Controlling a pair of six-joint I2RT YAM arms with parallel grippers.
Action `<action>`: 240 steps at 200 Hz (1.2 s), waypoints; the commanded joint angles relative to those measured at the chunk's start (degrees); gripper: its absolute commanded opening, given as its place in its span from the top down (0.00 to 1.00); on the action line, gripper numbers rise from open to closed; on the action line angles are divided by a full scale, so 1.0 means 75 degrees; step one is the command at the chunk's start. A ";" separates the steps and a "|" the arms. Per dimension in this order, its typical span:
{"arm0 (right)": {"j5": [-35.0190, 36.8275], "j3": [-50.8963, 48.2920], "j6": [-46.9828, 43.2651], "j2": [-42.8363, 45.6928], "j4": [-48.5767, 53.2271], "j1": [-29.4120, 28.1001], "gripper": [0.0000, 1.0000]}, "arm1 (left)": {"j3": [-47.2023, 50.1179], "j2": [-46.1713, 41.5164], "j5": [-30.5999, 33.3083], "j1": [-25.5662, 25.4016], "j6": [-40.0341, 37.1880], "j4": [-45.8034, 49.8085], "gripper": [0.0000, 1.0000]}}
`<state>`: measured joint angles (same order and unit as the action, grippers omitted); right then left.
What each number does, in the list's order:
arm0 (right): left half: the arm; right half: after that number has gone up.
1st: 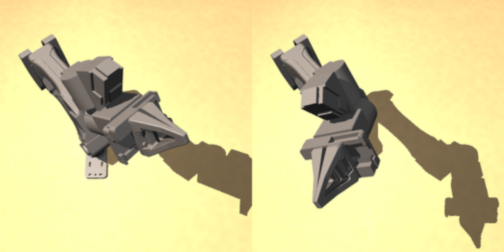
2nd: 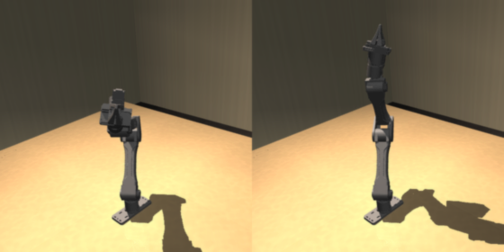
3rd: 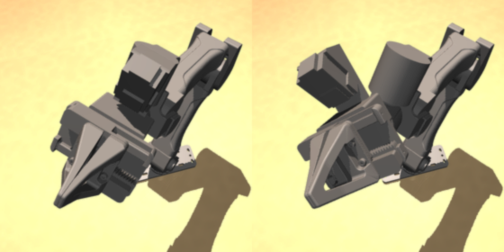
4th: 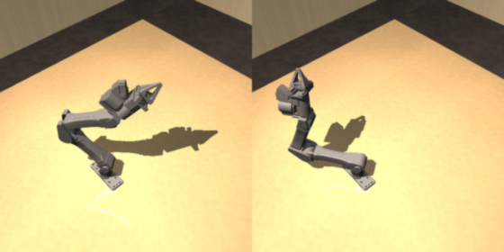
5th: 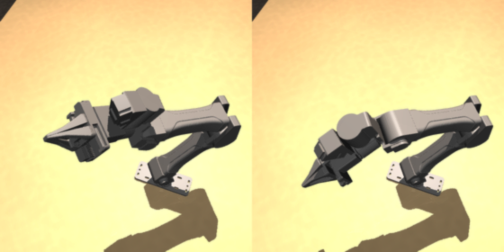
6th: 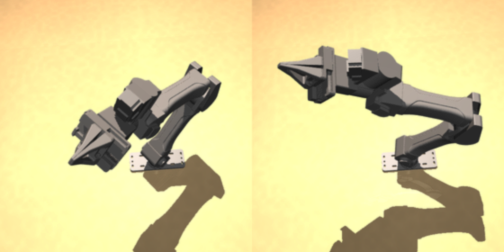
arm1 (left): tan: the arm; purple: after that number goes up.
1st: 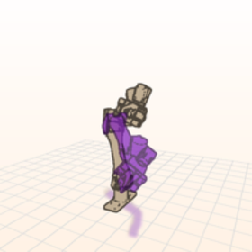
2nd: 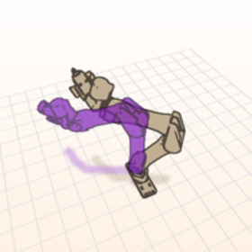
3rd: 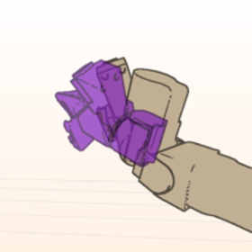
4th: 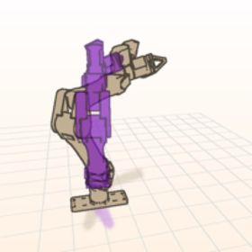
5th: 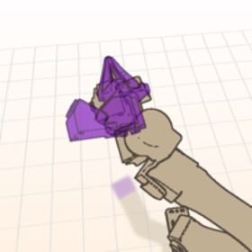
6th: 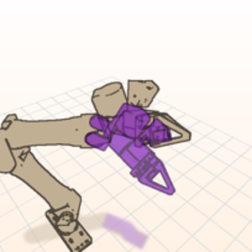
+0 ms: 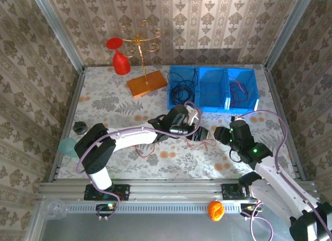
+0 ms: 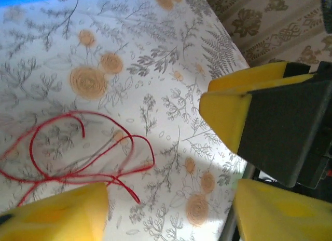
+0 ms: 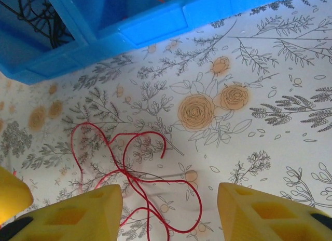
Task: Untangle the cables
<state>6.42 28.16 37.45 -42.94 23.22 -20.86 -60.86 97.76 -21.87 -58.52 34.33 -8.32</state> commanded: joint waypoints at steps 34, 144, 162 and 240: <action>0.0318 0.0972 -0.0203 -0.1031 0.0860 -0.0683 0.41 | 0.1231 -0.1966 0.1137 0.0228 -0.0546 0.0973 0.19; 0.0381 0.2376 -0.1986 -0.5605 0.0504 -0.1623 0.03 | 0.3627 -0.5286 0.1587 0.1500 -0.0329 0.1604 0.19; 0.0571 0.2421 -0.1941 -0.6132 0.0435 -0.1611 0.01 | 0.3753 -0.5310 0.1558 0.1513 -0.0257 0.1462 0.19; 0.0082 0.2464 -0.1598 -0.6602 0.0419 -0.1366 0.65 | 0.3685 -0.5229 0.1513 0.1602 -0.0301 0.1406 0.21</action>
<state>7.75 46.81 24.34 -90.91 25.26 -31.29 -33.19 58.65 -10.44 -47.11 31.92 2.63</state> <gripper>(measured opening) 0.528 0.793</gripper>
